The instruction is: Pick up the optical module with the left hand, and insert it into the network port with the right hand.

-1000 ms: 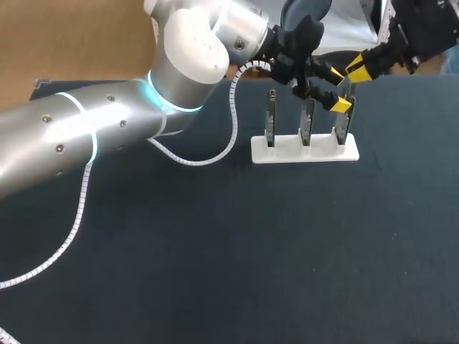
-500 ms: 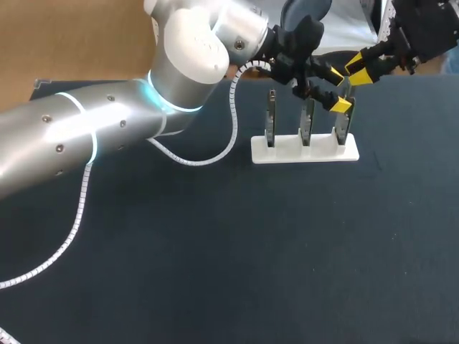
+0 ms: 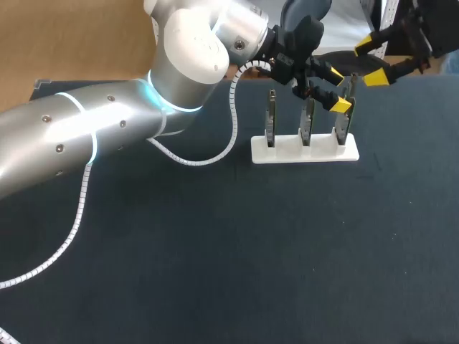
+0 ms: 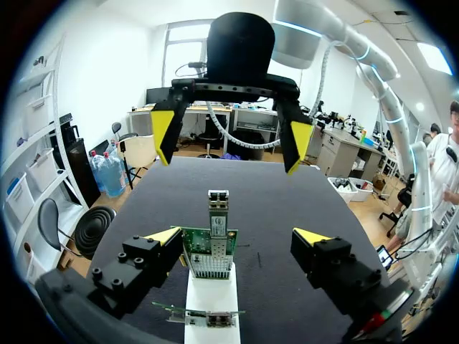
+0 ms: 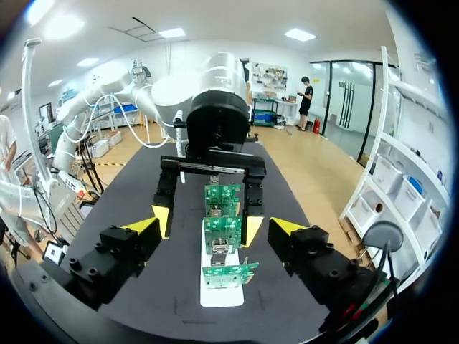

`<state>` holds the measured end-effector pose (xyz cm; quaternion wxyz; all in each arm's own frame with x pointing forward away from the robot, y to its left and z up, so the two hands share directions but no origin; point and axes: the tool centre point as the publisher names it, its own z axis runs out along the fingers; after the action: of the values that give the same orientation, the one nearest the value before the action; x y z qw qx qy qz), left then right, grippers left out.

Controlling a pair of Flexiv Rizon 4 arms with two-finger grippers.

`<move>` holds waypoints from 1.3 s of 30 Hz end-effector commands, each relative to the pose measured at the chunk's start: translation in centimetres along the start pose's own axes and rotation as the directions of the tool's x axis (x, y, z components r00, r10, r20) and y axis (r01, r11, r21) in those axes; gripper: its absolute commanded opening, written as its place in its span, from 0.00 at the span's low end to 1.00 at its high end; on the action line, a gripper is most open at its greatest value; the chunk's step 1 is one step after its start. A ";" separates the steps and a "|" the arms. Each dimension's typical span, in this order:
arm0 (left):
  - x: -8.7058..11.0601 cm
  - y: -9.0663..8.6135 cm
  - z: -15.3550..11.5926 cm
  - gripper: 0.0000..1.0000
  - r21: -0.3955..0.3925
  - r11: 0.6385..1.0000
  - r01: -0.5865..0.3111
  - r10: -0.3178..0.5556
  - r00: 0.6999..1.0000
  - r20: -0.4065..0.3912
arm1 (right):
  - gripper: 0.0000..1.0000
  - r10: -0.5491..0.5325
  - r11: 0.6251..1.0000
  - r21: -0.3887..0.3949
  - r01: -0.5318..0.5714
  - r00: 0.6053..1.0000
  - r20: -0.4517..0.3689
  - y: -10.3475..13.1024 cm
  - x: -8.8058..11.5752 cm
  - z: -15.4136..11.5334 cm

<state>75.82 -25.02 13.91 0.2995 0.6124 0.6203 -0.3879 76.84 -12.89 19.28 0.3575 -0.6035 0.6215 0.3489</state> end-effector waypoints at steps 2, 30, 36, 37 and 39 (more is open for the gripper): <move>-0.1 0.1 0.0 1.00 0.002 1.000 0.001 -0.001 1.000 -0.005 | 0.82 -0.013 1.000 0.011 0.013 1.000 -0.001 0.2 -0.3 -0.5; -0.1 0.1 0.0 1.00 0.002 1.000 0.001 -0.001 1.000 -0.005 | 0.00 -0.027 1.000 0.002 0.027 0.999 -0.029 -0.6 -0.7 1.1; -0.1 0.1 0.0 1.00 0.002 1.000 0.001 -0.001 1.000 -0.005 | 0.00 -0.017 1.000 -0.008 0.017 0.999 -0.041 -0.6 -0.2 1.5; -0.1 0.1 0.0 1.00 0.002 1.000 0.001 -0.001 1.000 -0.005 | 0.00 -0.015 1.000 -0.010 0.014 0.999 -0.041 -0.6 -0.1 1.6; -0.1 0.1 0.0 1.00 0.002 1.000 0.001 -0.001 1.000 -0.005 | 0.00 -0.006 1.000 -0.013 0.005 0.999 -0.041 -0.6 0.1 1.8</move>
<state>75.82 -25.02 13.91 0.2995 0.6124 0.6203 -0.3879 77.10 -11.51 18.56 0.3433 -0.6147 0.6252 0.3367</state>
